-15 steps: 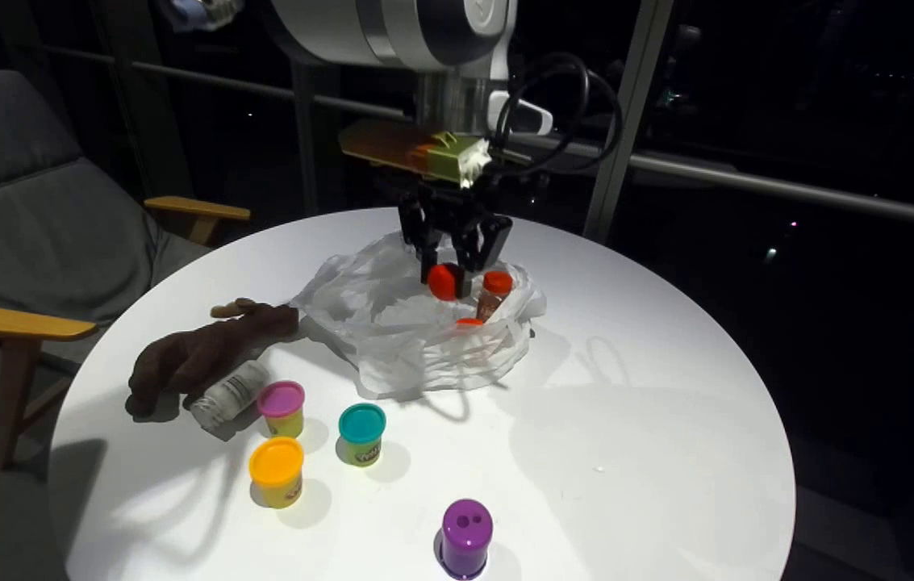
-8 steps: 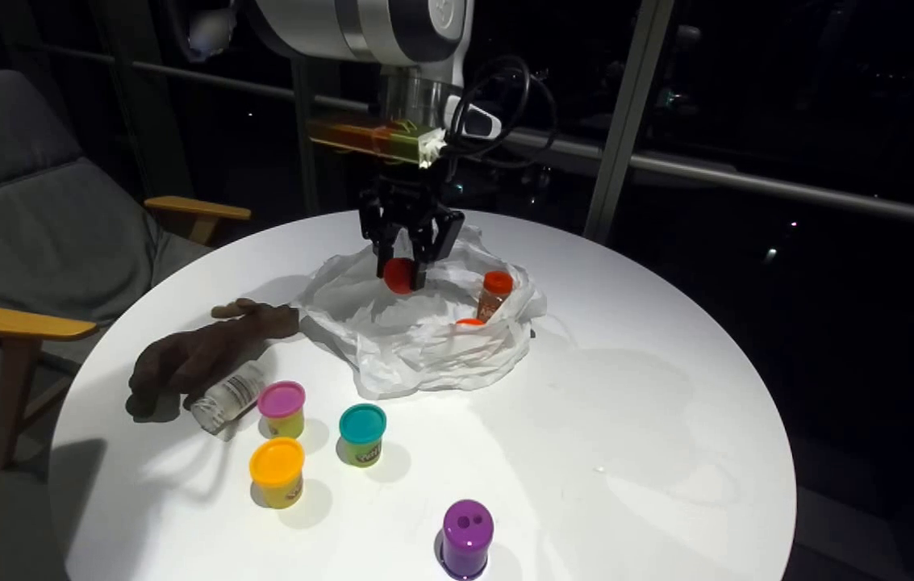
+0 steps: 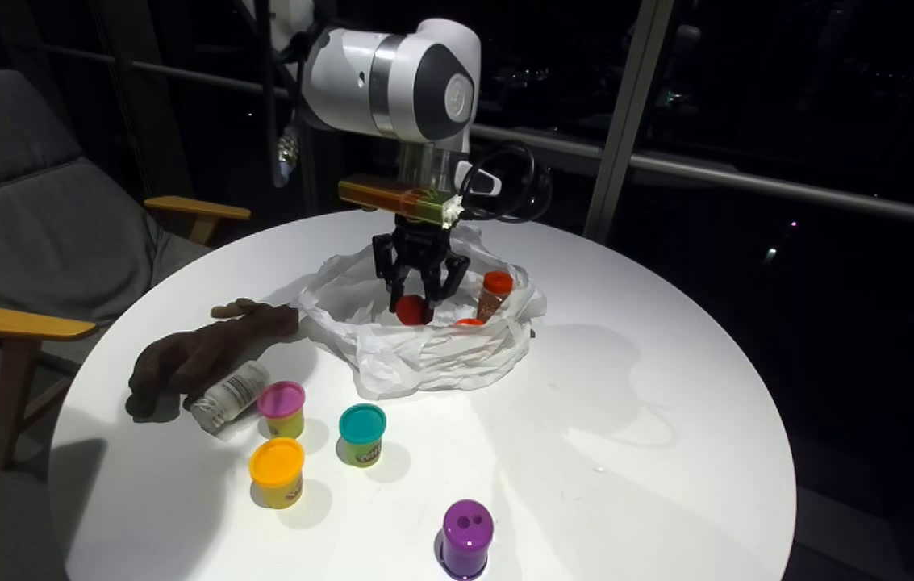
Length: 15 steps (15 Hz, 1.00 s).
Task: Pick up all the objects surrounding the plastic and arrange them on the plastic
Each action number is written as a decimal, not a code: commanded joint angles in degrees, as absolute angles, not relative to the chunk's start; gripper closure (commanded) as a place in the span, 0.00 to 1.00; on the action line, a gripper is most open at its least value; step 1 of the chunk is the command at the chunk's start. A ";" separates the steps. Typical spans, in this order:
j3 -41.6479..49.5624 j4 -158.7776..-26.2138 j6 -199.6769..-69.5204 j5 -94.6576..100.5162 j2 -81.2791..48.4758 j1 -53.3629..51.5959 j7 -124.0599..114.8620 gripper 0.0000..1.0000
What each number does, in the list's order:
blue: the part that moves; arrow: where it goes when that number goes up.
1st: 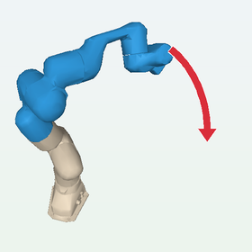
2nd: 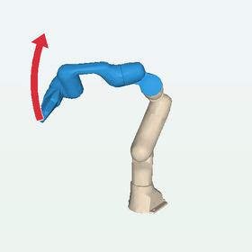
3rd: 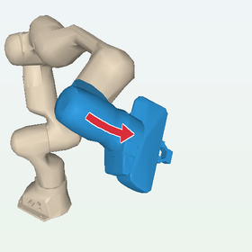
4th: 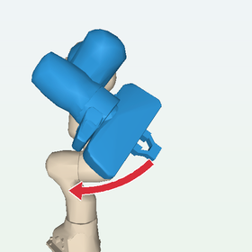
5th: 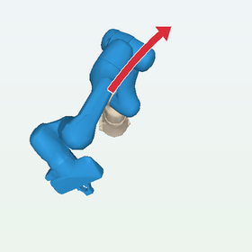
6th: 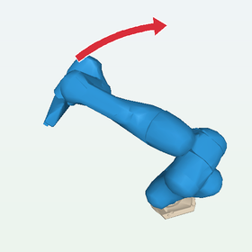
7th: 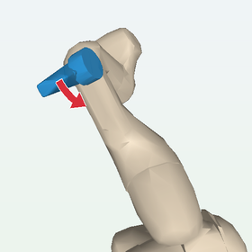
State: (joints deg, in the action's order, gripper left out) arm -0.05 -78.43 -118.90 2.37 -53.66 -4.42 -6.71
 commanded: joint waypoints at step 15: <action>-1.11 -62.96 -118.38 1.71 -61.37 -5.75 -3.20 0.00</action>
